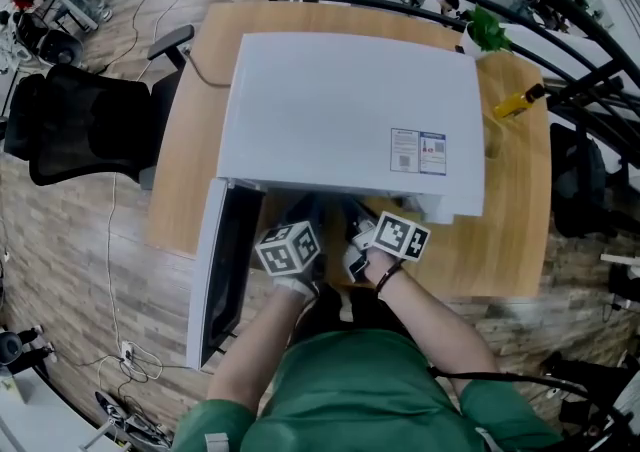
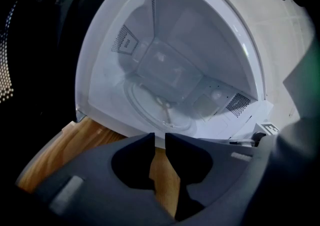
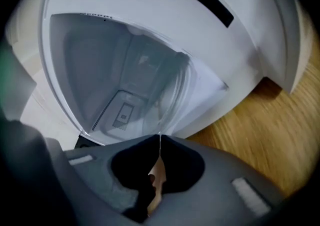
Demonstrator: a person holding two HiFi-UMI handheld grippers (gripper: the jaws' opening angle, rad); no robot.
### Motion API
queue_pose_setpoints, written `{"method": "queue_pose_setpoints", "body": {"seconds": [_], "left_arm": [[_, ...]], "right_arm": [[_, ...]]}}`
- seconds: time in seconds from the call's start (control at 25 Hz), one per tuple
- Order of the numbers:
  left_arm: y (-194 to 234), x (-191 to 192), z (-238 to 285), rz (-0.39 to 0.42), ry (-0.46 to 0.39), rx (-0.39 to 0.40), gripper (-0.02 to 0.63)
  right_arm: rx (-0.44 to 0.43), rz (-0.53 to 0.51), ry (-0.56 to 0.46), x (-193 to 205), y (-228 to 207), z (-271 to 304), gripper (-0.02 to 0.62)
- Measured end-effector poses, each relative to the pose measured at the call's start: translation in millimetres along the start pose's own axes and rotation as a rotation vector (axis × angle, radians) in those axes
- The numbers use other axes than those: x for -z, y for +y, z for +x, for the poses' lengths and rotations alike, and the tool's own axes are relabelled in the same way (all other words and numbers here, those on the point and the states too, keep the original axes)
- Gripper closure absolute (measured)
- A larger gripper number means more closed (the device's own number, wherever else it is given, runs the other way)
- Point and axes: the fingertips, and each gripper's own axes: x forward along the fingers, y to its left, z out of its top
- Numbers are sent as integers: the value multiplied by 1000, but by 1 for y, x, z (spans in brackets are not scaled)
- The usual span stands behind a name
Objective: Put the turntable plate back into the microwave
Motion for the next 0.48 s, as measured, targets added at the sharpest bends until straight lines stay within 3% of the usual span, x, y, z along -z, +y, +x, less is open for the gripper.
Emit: {"method": "queue_pose_setpoints", "body": {"seconds": [0.24, 0.36, 0.48], "left_arm": [[-15, 11, -16, 49, -2, 14, 532], [-30, 13, -28, 65, -18, 33, 550], [-46, 14, -42, 140, -30, 49, 585]], "right_arm": [[27, -150, 24, 12, 13, -23, 584], [49, -271, 36, 14, 21, -37, 584], [55, -402, 39, 15, 31, -53, 591]]}}
